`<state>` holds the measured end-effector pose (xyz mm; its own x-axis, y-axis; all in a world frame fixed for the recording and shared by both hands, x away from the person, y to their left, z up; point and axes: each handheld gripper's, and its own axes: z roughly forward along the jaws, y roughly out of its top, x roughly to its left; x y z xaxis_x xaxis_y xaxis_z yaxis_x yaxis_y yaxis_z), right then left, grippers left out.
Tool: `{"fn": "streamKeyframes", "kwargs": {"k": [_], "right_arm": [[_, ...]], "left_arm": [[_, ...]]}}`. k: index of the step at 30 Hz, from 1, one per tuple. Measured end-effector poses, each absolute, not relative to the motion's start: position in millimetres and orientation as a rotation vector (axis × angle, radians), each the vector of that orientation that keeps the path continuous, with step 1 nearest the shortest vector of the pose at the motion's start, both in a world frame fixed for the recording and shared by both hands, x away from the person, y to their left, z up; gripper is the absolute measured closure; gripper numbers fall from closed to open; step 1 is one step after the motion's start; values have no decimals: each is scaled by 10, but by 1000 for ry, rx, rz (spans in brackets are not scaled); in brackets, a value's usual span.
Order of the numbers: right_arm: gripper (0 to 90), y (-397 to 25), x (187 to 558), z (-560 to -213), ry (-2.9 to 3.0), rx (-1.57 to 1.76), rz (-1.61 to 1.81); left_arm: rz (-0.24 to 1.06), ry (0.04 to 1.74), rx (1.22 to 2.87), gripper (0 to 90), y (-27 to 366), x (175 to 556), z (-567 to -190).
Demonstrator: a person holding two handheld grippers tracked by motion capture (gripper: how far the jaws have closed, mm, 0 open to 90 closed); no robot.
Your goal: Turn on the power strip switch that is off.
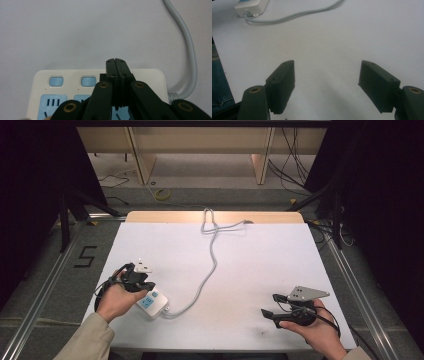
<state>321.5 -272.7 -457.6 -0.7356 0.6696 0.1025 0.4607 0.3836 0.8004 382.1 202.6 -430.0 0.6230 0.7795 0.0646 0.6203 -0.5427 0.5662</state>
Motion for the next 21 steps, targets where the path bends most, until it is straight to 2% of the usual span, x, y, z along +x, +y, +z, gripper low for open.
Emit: {"fn": "streamKeyframes", "kwargs": {"k": [21], "right_arm": [[294, -2730, 3218, -4579, 2404, 1010, 1280]], "left_arm": [[365, 1156, 2381, 900, 1963, 3943, -4217]]}}
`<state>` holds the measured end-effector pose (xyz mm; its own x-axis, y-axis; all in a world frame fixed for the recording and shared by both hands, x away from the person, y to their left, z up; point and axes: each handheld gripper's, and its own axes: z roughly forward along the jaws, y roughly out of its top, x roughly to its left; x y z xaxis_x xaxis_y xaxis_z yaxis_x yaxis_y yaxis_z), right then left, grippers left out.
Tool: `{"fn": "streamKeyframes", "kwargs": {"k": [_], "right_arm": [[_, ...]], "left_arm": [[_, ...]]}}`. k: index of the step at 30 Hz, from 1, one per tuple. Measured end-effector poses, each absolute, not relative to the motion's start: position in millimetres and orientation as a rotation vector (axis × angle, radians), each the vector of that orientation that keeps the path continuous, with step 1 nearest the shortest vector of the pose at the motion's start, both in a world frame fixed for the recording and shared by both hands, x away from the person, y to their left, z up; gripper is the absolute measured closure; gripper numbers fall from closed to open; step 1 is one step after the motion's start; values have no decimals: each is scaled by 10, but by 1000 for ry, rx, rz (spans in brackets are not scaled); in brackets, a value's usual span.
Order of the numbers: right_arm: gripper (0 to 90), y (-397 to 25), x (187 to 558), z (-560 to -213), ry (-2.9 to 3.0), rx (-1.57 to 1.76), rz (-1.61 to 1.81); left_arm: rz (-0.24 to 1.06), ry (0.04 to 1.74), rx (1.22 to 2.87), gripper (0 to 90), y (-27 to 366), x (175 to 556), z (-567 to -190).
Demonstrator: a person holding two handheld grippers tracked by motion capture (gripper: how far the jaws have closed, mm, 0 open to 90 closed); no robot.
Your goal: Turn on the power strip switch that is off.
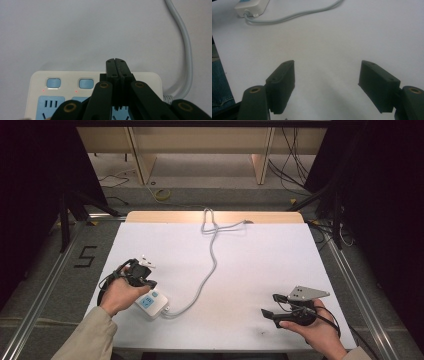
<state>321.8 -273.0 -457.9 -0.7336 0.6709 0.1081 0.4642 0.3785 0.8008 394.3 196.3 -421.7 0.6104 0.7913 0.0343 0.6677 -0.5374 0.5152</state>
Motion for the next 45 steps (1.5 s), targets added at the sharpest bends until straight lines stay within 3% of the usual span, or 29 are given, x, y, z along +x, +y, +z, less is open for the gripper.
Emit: {"fn": "streamKeyframes", "kwargs": {"k": [45], "right_arm": [[294, -2741, 3217, -4580, 2404, 1015, 1281]], "left_arm": [[294, 1164, 2510, 900, 1851, 3948, -4354]]}}
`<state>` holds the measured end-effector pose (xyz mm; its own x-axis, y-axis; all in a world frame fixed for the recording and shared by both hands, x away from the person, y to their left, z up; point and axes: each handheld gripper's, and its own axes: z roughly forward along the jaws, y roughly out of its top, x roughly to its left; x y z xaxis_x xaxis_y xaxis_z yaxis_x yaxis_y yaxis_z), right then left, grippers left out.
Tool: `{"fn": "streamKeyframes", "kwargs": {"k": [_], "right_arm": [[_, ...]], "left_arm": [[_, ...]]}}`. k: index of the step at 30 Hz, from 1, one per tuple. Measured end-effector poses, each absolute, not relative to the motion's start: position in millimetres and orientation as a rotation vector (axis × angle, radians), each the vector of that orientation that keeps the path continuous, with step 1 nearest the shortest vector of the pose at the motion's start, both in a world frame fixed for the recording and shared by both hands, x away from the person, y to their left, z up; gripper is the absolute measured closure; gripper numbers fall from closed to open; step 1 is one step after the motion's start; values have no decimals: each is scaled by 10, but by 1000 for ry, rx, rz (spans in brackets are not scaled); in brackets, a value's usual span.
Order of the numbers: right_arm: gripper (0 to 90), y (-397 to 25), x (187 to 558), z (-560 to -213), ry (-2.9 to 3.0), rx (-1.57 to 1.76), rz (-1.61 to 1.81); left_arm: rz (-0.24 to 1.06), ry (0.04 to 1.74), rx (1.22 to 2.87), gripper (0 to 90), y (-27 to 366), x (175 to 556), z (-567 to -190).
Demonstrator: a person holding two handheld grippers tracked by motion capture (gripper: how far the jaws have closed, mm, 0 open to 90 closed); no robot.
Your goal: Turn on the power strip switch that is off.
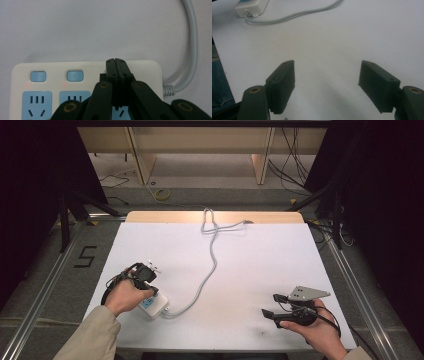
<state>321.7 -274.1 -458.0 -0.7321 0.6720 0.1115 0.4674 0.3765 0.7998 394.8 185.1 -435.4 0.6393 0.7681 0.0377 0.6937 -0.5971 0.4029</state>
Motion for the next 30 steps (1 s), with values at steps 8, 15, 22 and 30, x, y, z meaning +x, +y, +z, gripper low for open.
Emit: {"fn": "streamKeyframes", "kwargs": {"k": [8, 15, 22, 30], "right_arm": [[294, -2737, 3215, -4580, 2404, 1014, 1282], [294, -2737, 3214, -4582, 2406, 1011, 1280], [294, -2732, 3210, -4578, 2405, 1008, 1280], [294, -2731, 3209, -4580, 2408, 1008, 1279]], "left_arm": [[278, 1174, 2497, 900, 1864, 3953, -4357], [274, 1183, 2501, 900, 1865, 3957, -4359], [263, 1189, 2505, 900, 1873, 3964, -4359], [256, 1193, 2513, 900, 1868, 3974, -4357]]}}
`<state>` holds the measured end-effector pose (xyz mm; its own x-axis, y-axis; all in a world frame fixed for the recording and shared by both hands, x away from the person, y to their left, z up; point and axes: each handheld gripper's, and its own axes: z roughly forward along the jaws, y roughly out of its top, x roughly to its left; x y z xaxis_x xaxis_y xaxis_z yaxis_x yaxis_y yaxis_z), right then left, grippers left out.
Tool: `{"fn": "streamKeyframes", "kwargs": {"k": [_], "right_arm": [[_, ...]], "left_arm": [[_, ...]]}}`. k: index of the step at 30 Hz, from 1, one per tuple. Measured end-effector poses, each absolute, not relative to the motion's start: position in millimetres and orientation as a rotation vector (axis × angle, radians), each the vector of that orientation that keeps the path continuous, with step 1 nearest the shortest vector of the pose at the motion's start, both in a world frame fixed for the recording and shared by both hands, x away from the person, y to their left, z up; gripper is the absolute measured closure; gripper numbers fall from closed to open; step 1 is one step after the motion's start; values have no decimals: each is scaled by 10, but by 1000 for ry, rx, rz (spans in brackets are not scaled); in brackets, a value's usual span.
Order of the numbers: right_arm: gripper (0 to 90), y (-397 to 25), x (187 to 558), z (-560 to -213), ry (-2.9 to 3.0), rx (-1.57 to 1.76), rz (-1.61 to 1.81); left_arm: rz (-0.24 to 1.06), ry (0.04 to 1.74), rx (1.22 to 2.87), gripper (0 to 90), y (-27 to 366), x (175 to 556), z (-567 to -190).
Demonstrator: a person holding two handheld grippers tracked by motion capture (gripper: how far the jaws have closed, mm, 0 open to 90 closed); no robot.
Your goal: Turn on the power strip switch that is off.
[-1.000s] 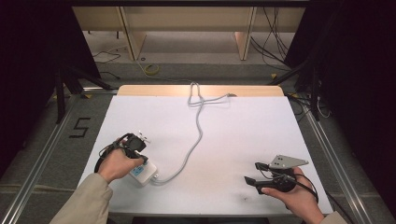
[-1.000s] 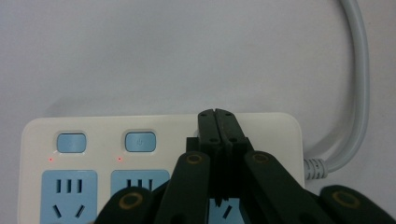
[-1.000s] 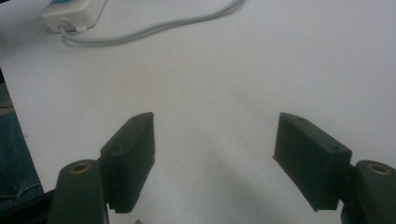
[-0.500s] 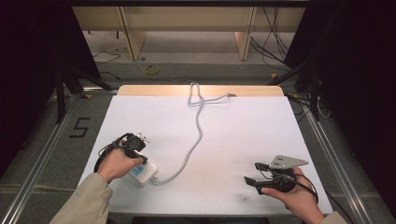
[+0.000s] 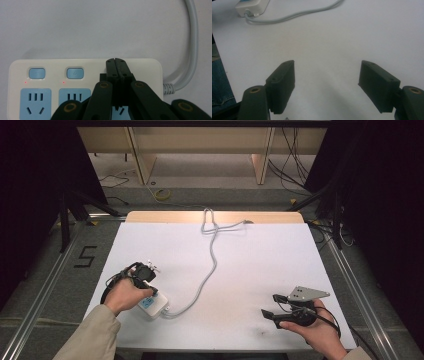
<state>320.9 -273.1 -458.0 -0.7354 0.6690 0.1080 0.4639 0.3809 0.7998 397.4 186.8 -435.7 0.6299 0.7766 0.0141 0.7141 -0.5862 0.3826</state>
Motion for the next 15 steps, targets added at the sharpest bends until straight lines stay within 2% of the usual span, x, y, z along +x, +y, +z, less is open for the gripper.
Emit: {"fn": "streamKeyframes", "kwargs": {"k": [15], "right_arm": [[294, -2728, 3205, -4583, 2412, 1005, 1276]], "left_arm": [[235, 1218, 2544, 900, 1830, 4016, -4349]]}}
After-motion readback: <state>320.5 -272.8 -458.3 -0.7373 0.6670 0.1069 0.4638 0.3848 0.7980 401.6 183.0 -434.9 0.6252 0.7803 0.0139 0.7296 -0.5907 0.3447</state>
